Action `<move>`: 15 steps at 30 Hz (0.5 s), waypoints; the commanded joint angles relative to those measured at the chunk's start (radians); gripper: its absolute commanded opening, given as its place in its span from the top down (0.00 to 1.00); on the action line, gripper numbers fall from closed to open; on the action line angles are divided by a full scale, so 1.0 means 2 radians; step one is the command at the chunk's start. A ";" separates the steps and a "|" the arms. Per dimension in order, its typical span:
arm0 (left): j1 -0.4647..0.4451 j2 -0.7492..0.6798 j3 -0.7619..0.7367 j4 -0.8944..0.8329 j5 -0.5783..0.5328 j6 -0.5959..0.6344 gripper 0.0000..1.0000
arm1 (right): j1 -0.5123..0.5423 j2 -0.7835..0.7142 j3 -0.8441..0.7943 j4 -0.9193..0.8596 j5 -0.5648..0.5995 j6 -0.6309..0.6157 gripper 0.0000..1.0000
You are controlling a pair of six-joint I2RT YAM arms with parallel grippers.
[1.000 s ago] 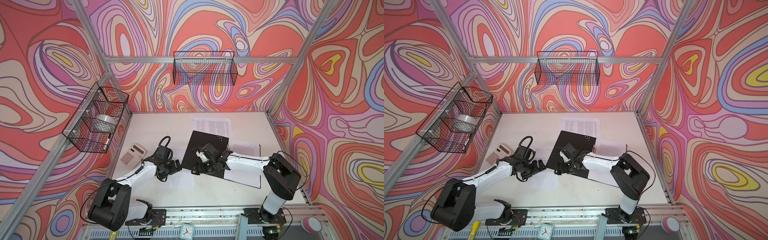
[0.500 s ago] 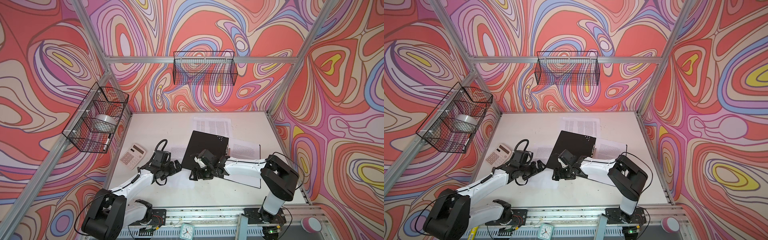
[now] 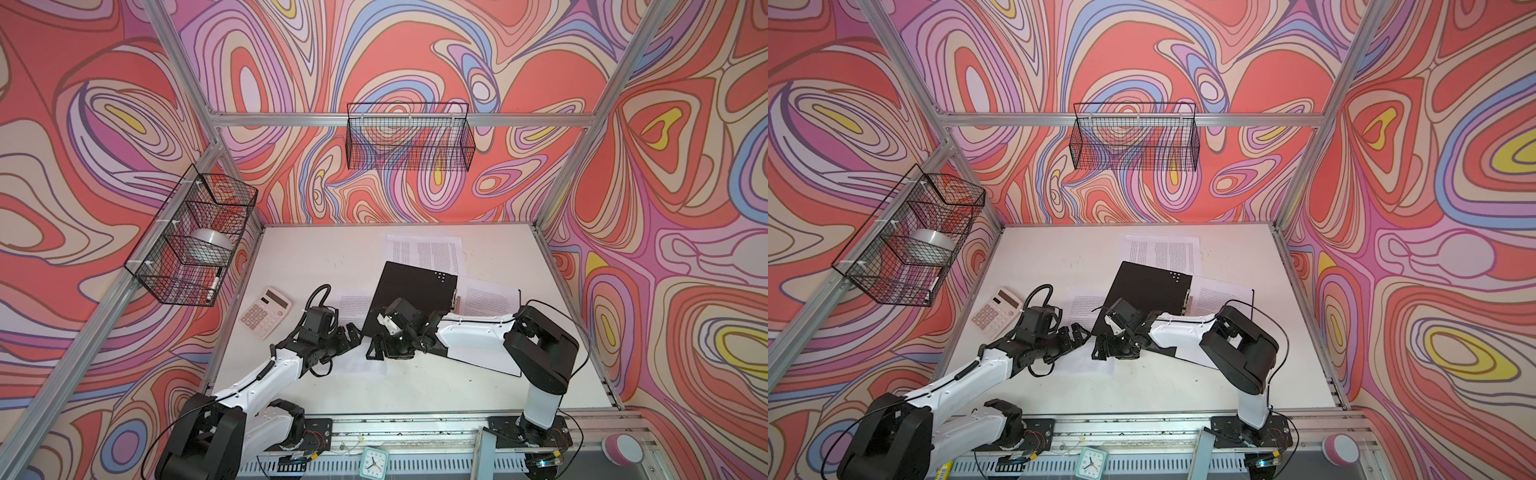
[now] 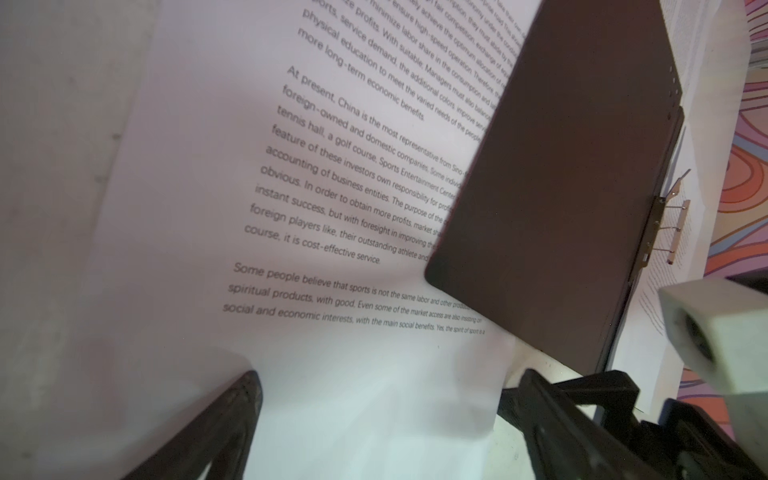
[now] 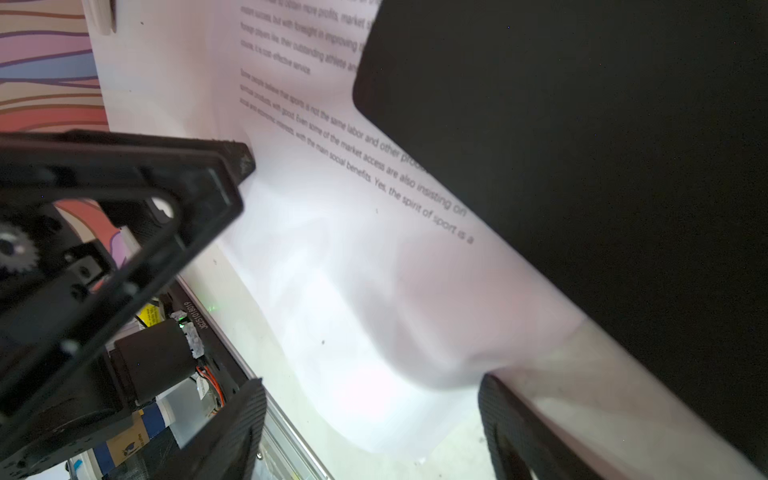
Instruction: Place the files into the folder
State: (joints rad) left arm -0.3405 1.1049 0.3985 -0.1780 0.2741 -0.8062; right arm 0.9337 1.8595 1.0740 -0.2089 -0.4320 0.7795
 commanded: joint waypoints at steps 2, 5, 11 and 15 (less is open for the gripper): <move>0.000 0.005 -0.034 -0.109 -0.026 -0.025 0.04 | 0.003 0.057 0.006 -0.018 0.004 0.006 0.14; -0.001 -0.004 -0.037 -0.118 -0.034 -0.031 0.04 | 0.004 0.070 0.015 -0.004 -0.005 0.007 0.13; 0.000 -0.049 -0.048 -0.164 -0.082 -0.070 0.04 | -0.003 0.090 0.030 0.007 -0.005 0.017 0.12; 0.000 -0.097 -0.055 -0.196 -0.118 -0.095 0.04 | -0.011 0.100 0.018 0.044 -0.024 0.034 0.12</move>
State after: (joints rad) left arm -0.3412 0.9367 0.3477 -0.3172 0.1452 -0.9142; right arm 0.9241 1.9709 1.1641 -0.0853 -0.5148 0.8223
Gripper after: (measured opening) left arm 0.962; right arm 0.881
